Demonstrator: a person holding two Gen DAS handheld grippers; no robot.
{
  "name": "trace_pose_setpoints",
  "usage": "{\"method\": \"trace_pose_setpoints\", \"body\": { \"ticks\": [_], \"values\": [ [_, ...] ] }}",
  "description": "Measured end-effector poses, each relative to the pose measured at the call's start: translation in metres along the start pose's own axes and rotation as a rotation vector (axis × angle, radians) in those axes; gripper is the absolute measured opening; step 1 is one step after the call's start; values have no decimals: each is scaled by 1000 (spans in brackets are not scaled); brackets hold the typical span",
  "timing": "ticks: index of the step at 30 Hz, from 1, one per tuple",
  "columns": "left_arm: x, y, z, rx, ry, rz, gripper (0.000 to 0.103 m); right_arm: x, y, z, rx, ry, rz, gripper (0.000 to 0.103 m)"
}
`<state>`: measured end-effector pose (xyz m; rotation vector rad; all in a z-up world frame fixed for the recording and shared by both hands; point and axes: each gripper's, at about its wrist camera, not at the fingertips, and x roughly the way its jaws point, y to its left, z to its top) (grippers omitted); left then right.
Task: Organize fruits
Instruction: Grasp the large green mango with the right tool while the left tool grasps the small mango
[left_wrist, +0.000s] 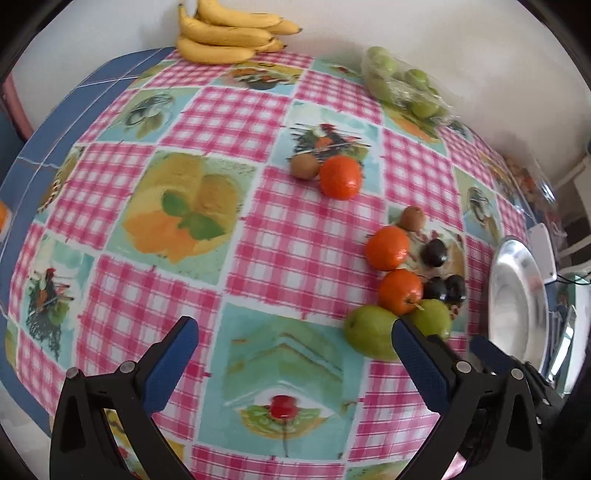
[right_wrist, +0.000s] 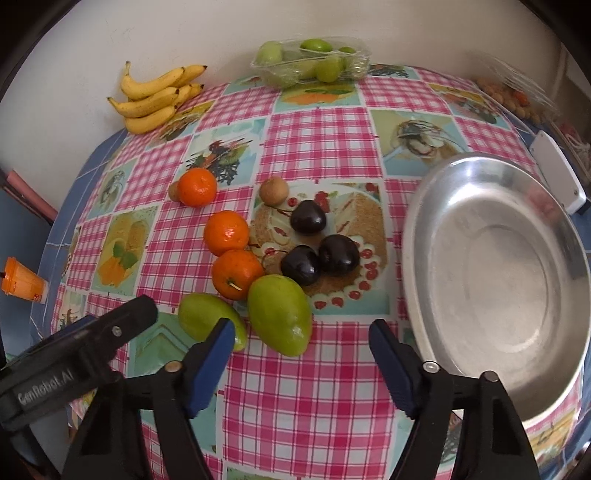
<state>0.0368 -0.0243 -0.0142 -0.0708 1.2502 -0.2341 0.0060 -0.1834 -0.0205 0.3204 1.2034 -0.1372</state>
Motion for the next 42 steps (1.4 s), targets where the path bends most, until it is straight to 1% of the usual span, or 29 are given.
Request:
{"method": "trace_pose_setpoints", "body": {
  "ticks": [3, 9, 11, 14, 15, 16, 17, 21, 23, 24, 26, 27, 31, 33, 36, 39, 42],
  "values": [
    [1, -4, 1, -1, 8, -31, 103, 3, 3, 1, -13, 1, 3, 68],
    [10, -7, 2, -15, 45, -75, 102, 11, 11, 5, -59, -10, -35, 55],
    [12, -7, 2, -24, 52, -94, 102, 13, 13, 6, -67, -15, -39, 54],
    [14, -8, 2, -29, 64, -112, 102, 21, 15, 7, -76, 5, -26, 53],
    [15, -8, 2, -29, 67, -115, 102, 24, 16, 7, -82, 18, -27, 49],
    [16, -8, 2, -29, 67, -117, 96, 24, 16, 6, -85, 22, -27, 44],
    [17, -9, 2, -29, 72, -121, 90, 23, 17, 6, -86, 21, -27, 44],
    [25, -11, 0, -27, 104, -121, 85, 21, 12, 3, -65, 36, -34, 44],
    [29, -14, -1, -20, 122, -126, 78, 20, 9, 0, -45, 50, -31, 44],
    [32, -15, -2, -20, 131, -135, 77, 19, 7, -1, -37, 55, -27, 44],
    [35, -16, -3, -18, 145, -149, 71, 16, 7, -3, -36, 57, -27, 44],
    [36, -16, -4, -21, 153, -165, 69, 15, 8, -4, -40, 58, -32, 44],
    [40, -20, -5, -16, 165, -211, 55, 11, 9, -7, -47, 59, -37, 44],
    [41, -23, -4, -11, 165, -230, 46, 11, 9, -8, -46, 58, -35, 44],
    [42, -25, -3, -7, 164, -239, 45, 11, 9, -7, -51, 57, -36, 44],
    [41, -21, -2, -30, 163, -241, 45, 10, 9, -7, -44, 53, -27, 44],
    [34, -14, 0, -46, 137, -235, 45, 4, 7, -7, -32, 38, -8, 44]
  ]
}}
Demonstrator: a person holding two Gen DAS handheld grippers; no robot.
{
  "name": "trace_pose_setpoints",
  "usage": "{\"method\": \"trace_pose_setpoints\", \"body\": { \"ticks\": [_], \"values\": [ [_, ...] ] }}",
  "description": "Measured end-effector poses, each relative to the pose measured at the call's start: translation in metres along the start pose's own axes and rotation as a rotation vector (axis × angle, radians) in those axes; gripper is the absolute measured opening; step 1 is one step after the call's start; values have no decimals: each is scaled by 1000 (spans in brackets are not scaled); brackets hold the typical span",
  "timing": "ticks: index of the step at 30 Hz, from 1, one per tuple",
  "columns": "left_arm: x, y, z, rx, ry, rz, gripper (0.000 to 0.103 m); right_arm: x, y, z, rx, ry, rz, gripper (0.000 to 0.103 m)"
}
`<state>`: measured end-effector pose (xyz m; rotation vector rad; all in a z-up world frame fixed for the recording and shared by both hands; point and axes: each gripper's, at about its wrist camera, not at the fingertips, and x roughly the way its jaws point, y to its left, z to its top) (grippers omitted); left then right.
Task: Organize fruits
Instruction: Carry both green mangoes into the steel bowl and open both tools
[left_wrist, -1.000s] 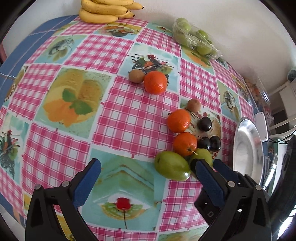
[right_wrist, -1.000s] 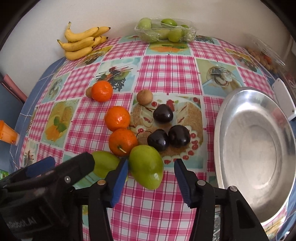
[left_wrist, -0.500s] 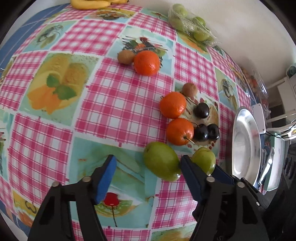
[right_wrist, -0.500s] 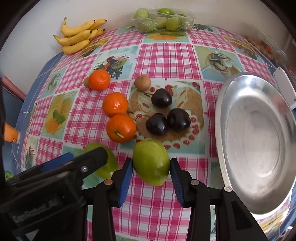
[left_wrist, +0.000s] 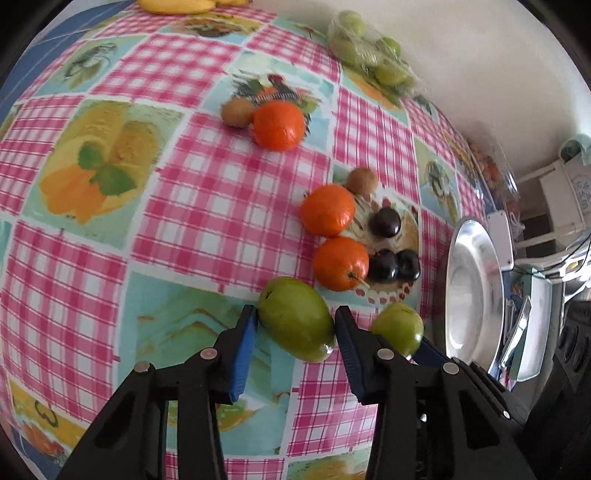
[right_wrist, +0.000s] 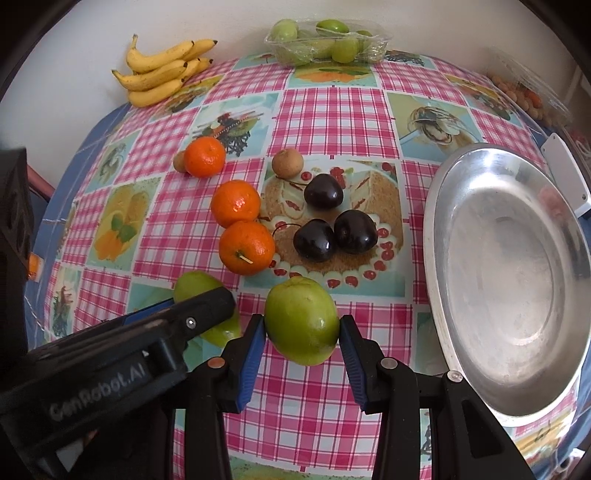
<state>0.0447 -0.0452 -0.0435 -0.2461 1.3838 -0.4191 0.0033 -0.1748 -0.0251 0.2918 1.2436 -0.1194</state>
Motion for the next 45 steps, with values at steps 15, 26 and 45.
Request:
{"method": "trace_pose_setpoints", "body": {
  "ticks": [15, 26, 45],
  "values": [
    [-17, -35, 5, 101, -66, -79, 44, -47, -61, 7, 219, -132, -19, 44],
    [1, -115, -2, 304, -36, -110, 45, -48, -143, -11, 430, -119, -151, 44],
    [24, -153, 2, 367, -10, -108, 43, -44, -165, -21, 498, -91, -163, 47]
  ]
}}
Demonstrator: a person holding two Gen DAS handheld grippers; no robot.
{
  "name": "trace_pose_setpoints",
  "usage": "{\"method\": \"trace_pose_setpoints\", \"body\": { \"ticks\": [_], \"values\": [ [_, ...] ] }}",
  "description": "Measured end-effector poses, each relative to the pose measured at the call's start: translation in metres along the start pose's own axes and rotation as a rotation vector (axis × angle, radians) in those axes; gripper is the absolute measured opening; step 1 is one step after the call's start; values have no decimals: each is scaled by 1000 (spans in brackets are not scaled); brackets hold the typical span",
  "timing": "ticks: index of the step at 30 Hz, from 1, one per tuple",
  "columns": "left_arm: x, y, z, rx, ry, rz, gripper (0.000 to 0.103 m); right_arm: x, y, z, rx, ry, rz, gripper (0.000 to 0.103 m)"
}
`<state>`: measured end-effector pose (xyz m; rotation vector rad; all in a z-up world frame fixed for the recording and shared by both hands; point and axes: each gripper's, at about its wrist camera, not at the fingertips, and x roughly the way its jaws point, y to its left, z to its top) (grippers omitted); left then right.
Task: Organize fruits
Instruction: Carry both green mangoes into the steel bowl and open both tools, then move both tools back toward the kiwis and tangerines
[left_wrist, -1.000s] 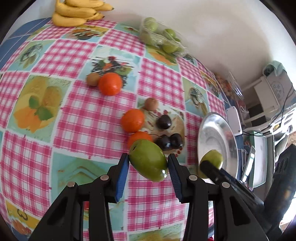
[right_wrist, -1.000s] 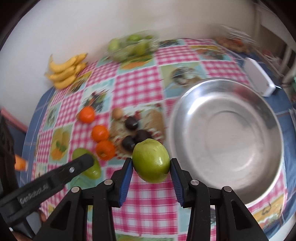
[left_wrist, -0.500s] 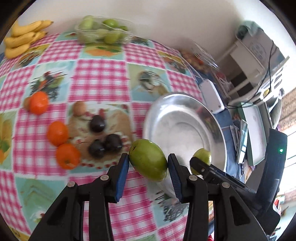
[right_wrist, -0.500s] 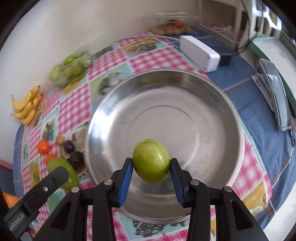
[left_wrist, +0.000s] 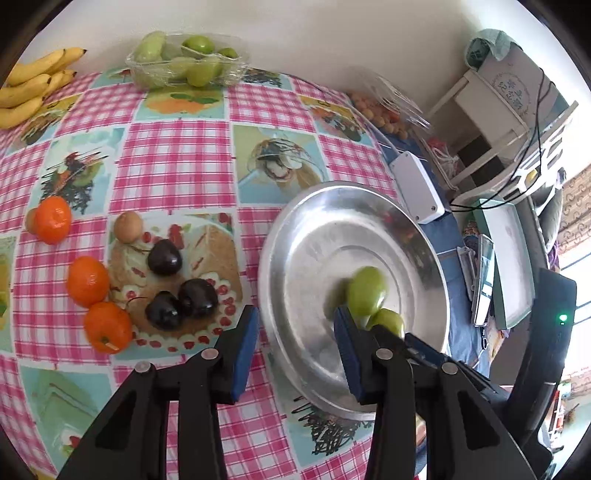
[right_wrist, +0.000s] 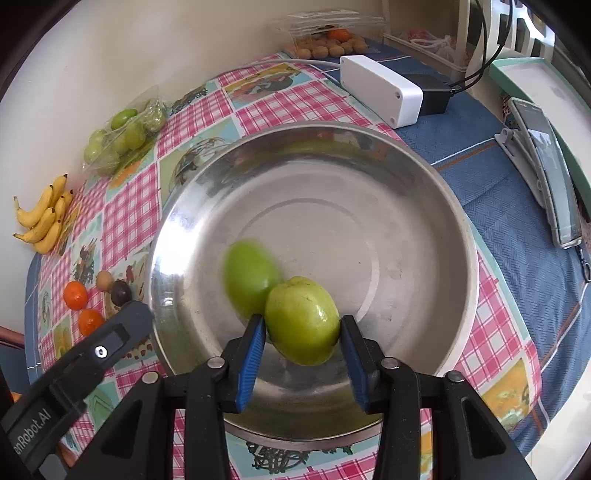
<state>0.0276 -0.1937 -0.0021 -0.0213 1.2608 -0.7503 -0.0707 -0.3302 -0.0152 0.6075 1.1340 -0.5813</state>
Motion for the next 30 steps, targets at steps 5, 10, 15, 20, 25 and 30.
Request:
{"method": "trace_pose_setpoints", "body": {
  "ticks": [5, 10, 15, 20, 25, 30],
  "values": [
    [-12, 15, 1, -28, -7, 107, 49, -3, -1, 0, -5, -11, 4, 56],
    [-12, 44, -2, -109, 25, 244, 62, -3, 1, 1, -10, -21, 3, 77],
    [-12, 68, -5, -171, 39, 353, 79, -1, 3, 1, -23, -24, -2, 87],
    [-22, 82, -8, -177, -7, 443, 95, -1, 3, 1, -38, -38, -3, 99],
    [-30, 94, -6, -190, -40, 482, 99, -3, 3, 2, -53, -51, 11, 103],
    [-35, 108, -1, -204, -51, 528, 99, -3, 7, 3, -53, -56, 63, 103]
  ]
}}
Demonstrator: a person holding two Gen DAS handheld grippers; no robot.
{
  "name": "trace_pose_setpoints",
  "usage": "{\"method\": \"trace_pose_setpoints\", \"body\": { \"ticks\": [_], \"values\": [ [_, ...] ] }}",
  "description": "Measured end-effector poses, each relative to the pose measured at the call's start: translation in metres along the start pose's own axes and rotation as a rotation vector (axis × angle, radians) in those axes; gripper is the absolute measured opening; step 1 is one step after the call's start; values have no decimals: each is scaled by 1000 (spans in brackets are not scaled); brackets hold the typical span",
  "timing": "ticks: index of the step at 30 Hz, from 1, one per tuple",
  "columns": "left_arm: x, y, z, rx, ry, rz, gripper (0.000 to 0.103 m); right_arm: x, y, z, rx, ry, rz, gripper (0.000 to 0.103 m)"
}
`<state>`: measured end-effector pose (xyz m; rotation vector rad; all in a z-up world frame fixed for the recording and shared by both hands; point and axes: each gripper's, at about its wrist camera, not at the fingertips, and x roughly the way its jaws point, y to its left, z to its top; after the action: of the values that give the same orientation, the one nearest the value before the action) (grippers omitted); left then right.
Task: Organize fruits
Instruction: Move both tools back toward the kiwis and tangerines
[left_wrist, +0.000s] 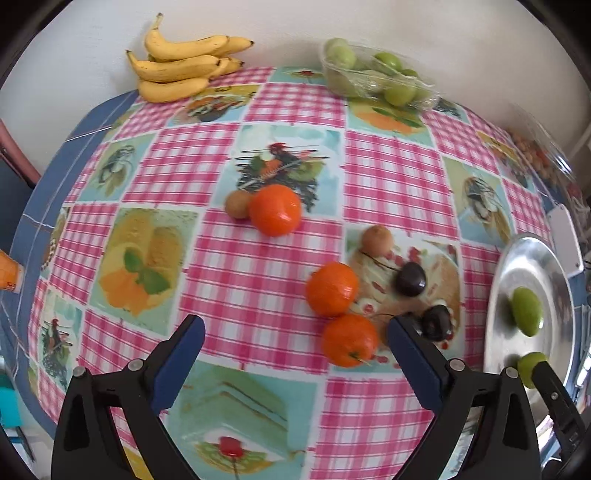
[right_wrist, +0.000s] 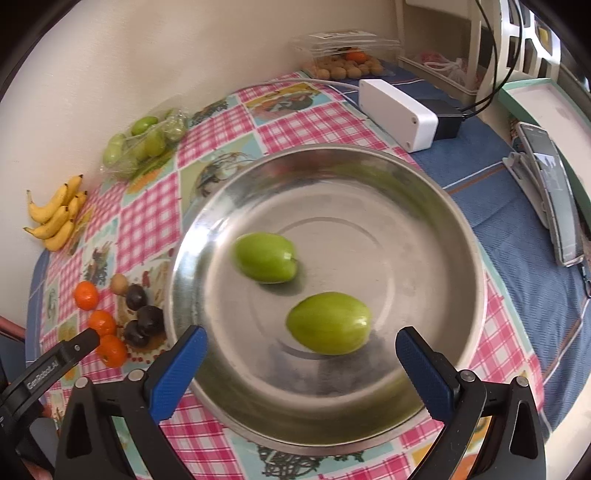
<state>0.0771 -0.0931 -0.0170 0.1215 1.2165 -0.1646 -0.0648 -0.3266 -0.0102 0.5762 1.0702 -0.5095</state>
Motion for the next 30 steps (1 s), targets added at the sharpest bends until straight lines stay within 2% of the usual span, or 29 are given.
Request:
{"method": "trace_pose_setpoints", "body": {
  "ticks": [6, 15, 22, 30],
  "values": [
    [6, 17, 9, -41, 18, 90, 99, 1, 8, 0, -16, -2, 23, 103],
    [10, 54, 18, -154, 39, 70, 99, 0, 25, -1, -76, -17, 17, 103],
    [20, 87, 19, -230, 60, 112, 99, -4, 38, -2, -122, -46, 23, 103],
    [20, 121, 21, -310, -18, 101, 99, -13, 76, -3, -221, -101, 67, 103]
  ]
}}
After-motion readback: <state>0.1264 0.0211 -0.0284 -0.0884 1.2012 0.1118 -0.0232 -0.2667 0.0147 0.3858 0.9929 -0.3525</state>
